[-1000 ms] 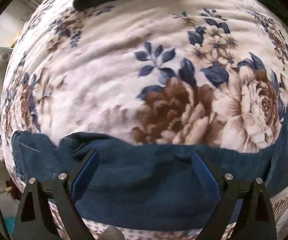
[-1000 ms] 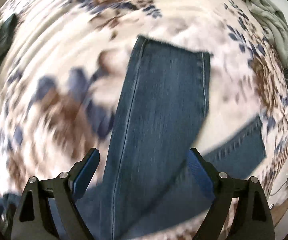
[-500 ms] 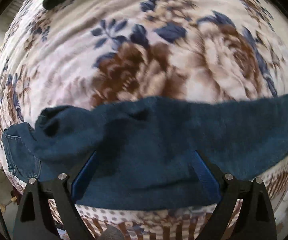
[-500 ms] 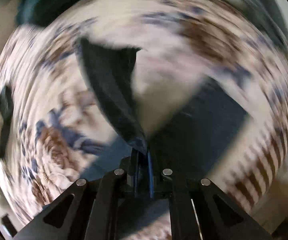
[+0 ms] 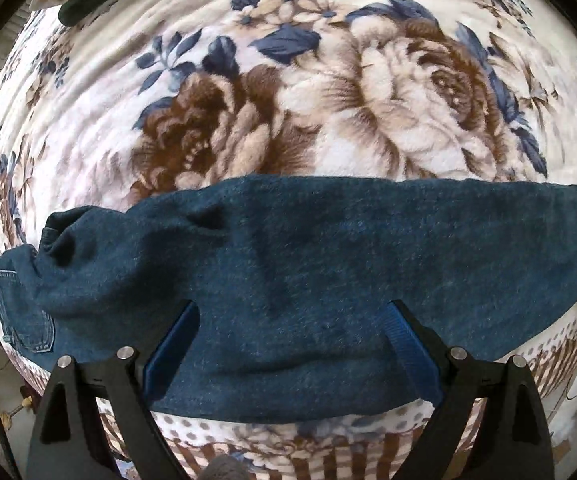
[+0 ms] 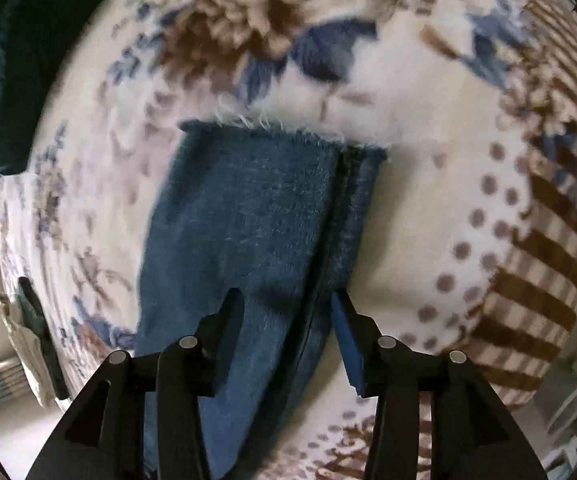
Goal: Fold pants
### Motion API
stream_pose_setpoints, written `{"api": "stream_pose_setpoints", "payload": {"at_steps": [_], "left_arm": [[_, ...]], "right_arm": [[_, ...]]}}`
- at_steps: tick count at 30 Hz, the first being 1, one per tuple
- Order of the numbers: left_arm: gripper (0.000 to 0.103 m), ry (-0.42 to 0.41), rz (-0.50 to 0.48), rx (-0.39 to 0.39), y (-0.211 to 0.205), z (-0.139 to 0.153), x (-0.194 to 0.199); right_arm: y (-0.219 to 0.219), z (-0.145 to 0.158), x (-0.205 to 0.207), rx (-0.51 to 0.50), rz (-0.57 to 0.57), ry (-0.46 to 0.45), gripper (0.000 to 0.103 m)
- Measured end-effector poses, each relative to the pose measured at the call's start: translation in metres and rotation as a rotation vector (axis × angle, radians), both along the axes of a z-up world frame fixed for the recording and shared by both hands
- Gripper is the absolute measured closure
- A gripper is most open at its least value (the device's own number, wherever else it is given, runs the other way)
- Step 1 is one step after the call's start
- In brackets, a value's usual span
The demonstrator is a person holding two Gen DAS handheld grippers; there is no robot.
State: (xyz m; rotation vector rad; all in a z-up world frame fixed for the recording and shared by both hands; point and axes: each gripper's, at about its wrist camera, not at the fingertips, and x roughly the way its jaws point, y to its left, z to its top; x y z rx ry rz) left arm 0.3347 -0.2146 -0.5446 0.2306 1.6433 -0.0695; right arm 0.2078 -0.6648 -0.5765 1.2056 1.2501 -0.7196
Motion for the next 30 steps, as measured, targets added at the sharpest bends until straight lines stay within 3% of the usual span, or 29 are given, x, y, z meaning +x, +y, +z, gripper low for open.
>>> {"api": "stream_pose_setpoints", "payload": {"at_steps": [1,2,5,7,9,12,15,17,21,26,30], "left_arm": [[0.009,-0.001,0.001,0.003,-0.003,0.001,0.005],[0.009,-0.006,0.001,0.006,-0.004,0.002,0.005],[0.009,-0.021,0.004,0.013,-0.003,0.005,0.011],[0.009,-0.025,0.016,0.016,0.005,0.004,0.009],[0.009,-0.025,0.032,0.023,0.019,0.003,0.004],[0.009,-0.042,0.083,0.014,0.043,0.009,-0.001],[0.009,-0.092,0.146,-0.004,0.075,0.023,-0.007],[0.009,-0.114,0.215,-0.02,0.11,0.035,-0.009],[0.009,-0.122,0.367,-0.051,0.194,0.052,-0.016],[0.009,-0.142,0.508,-0.011,0.324,0.061,-0.029],[0.009,-0.148,0.607,-0.001,0.41,0.054,-0.044]], "right_arm": [[0.002,-0.004,0.005,-0.002,0.017,-0.006,0.08],[0.006,-0.006,0.011,-0.037,0.06,0.027,0.092],[0.015,0.008,0.02,-0.162,0.162,0.106,0.093],[0.015,0.004,0.018,-0.194,0.156,0.16,0.096],[0.011,-0.012,0.018,-0.132,0.166,0.177,0.095],[0.008,-0.004,0.021,-0.101,0.165,0.17,0.089],[0.019,0.03,0.02,-0.123,0.187,0.117,0.064],[0.044,0.048,0.025,-0.132,0.232,0.095,0.057],[0.133,0.054,0.035,-0.016,0.334,0.044,0.056],[0.263,0.039,0.042,0.127,0.41,0.035,0.056],[0.337,0.025,0.037,0.174,0.384,0.022,0.056]]}}
